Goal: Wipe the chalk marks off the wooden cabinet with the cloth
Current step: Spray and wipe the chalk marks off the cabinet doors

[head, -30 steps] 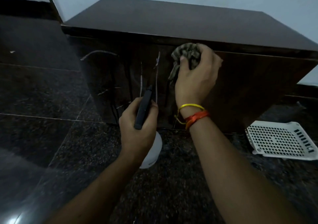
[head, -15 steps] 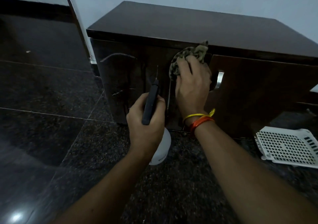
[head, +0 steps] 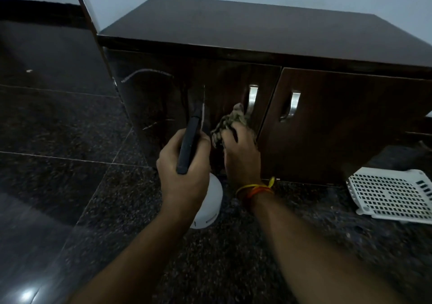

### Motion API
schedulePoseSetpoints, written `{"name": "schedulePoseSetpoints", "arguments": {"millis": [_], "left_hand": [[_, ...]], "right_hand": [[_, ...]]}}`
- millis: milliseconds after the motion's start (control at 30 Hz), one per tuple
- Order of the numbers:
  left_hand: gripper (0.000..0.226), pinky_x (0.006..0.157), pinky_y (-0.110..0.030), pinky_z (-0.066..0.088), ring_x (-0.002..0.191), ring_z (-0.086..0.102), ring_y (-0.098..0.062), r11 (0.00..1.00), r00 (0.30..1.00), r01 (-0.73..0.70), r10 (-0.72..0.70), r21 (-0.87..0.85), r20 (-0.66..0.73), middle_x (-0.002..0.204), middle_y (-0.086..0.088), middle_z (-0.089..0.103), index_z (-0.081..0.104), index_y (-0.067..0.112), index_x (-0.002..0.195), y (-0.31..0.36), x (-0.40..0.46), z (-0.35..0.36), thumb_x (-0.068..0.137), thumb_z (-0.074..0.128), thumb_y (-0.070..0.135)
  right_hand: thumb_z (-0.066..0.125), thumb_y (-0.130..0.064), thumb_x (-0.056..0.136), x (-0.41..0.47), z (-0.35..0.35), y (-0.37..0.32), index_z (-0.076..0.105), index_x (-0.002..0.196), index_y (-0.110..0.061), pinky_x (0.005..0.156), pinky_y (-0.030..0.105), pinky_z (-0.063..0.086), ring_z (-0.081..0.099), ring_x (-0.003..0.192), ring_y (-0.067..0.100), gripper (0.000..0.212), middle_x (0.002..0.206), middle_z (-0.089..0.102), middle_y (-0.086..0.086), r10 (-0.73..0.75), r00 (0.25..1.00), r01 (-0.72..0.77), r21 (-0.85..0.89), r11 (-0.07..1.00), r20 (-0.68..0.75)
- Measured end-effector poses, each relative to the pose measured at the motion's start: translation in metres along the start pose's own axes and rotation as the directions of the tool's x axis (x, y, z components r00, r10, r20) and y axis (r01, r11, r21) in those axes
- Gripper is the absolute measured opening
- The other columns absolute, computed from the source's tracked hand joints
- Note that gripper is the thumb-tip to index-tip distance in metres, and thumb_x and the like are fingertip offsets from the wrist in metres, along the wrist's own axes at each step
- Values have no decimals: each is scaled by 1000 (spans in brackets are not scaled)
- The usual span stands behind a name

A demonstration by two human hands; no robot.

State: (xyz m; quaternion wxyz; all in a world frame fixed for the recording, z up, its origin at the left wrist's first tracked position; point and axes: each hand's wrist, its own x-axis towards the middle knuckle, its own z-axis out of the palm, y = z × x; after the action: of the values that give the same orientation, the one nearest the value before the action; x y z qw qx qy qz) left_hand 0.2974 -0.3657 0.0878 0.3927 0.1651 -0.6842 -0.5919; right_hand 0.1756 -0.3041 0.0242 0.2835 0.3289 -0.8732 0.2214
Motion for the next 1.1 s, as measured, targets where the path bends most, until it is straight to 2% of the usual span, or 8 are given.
{"name": "schedulePoseSetpoints", "arguments": {"millis": [100, 333, 433, 600, 800, 900, 1000, 1100], "left_hand": [[21, 52, -47, 42, 59, 48, -44, 1000, 1000, 2, -2, 23, 3, 64, -24, 49, 59, 7, 80, -6, 0, -2, 95, 55, 21], [23, 51, -45, 41, 59, 46, -45, 1000, 1000, -4, 4, 12, -5, 64, -28, 47, 57, 1, 80, -7, 2, 1, 96, 55, 18], [21, 50, -41, 41, 59, 46, -44, 1000, 1000, -5, 6, 8, -17, 64, -26, 47, 59, 2, 82, -7, 2, 5, 96, 56, 17], [22, 50, -38, 40, 60, 46, -44, 999, 998, -32, 33, 18, -46, 65, -28, 47, 56, -3, 80, -5, 5, 7, 98, 55, 10], [24, 47, -36, 39, 59, 47, -43, 998, 996, -52, 55, 38, -74, 64, -29, 47, 55, -2, 77, -6, 8, 2, 97, 55, 12], [23, 47, -35, 40, 58, 47, -44, 999, 997, -42, 44, 27, -68, 64, -30, 47, 55, -2, 79, -6, 7, 1, 97, 55, 12], [22, 47, -35, 40, 58, 46, -44, 999, 998, -25, 26, 22, -55, 63, -29, 46, 56, -4, 80, -5, 6, 1, 98, 55, 9], [21, 47, -28, 42, 57, 47, -42, 1000, 998, -15, 16, 18, -53, 62, -28, 46, 57, -5, 81, -3, 5, 1, 98, 55, 8]], "right_hand": [[67, 3, 73, -10, 7, 5, 60, 101, -7, 66, 45, 58, 56, 104, 38, 30, 117, 55, 20, 126, 991, -129, 64, 990, 49], [64, 4, 76, 10, -5, -8, 61, 102, -5, 82, 35, 51, 57, 105, 34, 27, 112, 57, 17, 222, 966, -181, 263, 948, -132], [63, 2, 77, 9, -5, -12, 61, 103, -4, 85, 37, 52, 58, 107, 34, 26, 116, 58, 17, 232, 964, -185, 299, 936, -129], [62, 2, 79, 23, -17, -30, 61, 100, -3, 77, 33, 52, 59, 107, 35, 22, 122, 56, 21, 237, 945, -136, 391, 910, -224], [60, 7, 80, 49, -34, -37, 59, 98, 2, 85, 34, 52, 55, 114, 37, 19, 125, 51, 26, 222, 927, -83, 412, 907, -303], [58, 6, 80, 35, -20, -30, 55, 98, -2, 80, 39, 56, 55, 112, 40, 19, 126, 50, 25, 188, 957, -94, 377, 921, -221], [59, 2, 80, 3, 3, -12, 47, 103, -8, 78, 43, 56, 54, 113, 40, 27, 126, 50, 23, 139, 989, -117, 307, 944, -51], [62, 3, 78, -16, 6, 4, 52, 97, -4, 81, 42, 54, 55, 110, 36, 22, 123, 50, 19, 250, 968, -242, 299, 923, 9]]}}
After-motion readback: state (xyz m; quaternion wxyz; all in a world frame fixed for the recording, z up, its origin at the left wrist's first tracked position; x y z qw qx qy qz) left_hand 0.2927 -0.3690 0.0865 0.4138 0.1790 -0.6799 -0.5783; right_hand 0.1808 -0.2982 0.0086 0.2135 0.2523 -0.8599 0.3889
